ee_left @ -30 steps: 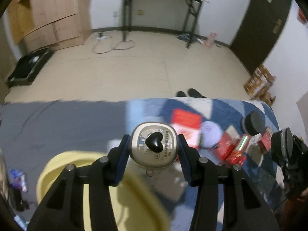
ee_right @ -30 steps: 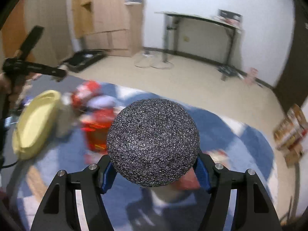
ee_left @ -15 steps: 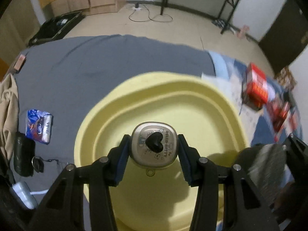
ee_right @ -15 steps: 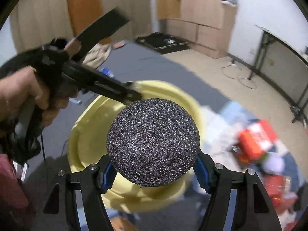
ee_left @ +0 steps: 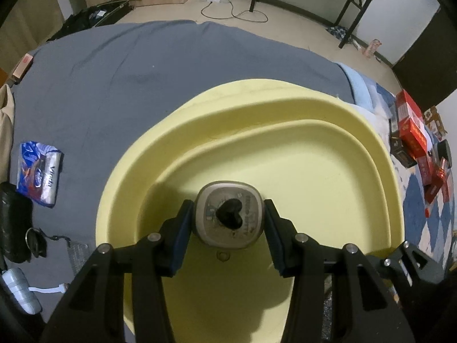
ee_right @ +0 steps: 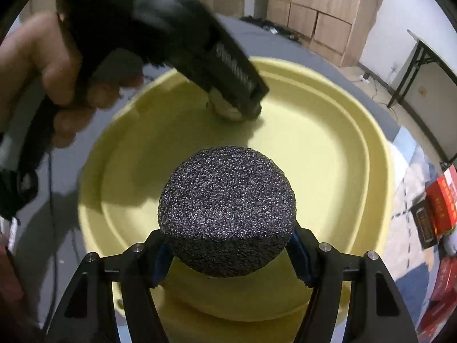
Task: Organize rigid objects
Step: 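Carry the silver tin and foam cylinder into the yellow tub, releasing both, then grasp the red-white box with the left tool while the right tool grasps a red cigarette box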
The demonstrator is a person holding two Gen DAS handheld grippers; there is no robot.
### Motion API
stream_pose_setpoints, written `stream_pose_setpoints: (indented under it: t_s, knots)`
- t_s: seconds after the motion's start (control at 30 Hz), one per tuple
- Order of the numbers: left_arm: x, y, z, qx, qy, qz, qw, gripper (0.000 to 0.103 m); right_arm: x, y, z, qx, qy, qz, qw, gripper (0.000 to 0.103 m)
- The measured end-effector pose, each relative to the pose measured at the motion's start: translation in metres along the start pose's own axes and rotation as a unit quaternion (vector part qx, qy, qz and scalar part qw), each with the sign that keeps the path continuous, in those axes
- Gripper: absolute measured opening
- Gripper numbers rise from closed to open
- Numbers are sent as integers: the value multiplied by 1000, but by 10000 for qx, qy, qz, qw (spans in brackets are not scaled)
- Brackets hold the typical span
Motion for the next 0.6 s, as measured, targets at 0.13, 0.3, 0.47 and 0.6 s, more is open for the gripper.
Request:
stream_pose_setpoints:
  t_s: [0.13, 0.3, 0.47, 0.6]
  knots:
    - [1, 0, 1, 56, 7, -4, 10000, 51, 0, 5, 7, 80, -9, -75, 9999, 68]
    - [5, -13, 6, 164, -216, -104, 9996, 85, -18, -20, 10, 256, 135, 97, 9995, 83]
    - [38, -46, 31, 474, 96, -158, 9987, 103, 7, -75, 14, 805, 372, 122, 9960, 103]
    - [94, -68, 56, 572, 584, -272, 9963, 103, 66, -128, -13, 835, 846, -74, 9929, 103]
Point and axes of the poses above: each gripper's, at about its wrist camera, not at the fingertips, and y roughly the way its jaws point, x to its right, z to its top, the point moved 9 cm from there along y, roughly the way its jaws point, and after that the axes turned 2 degrees about z, right-handed, at the moved point
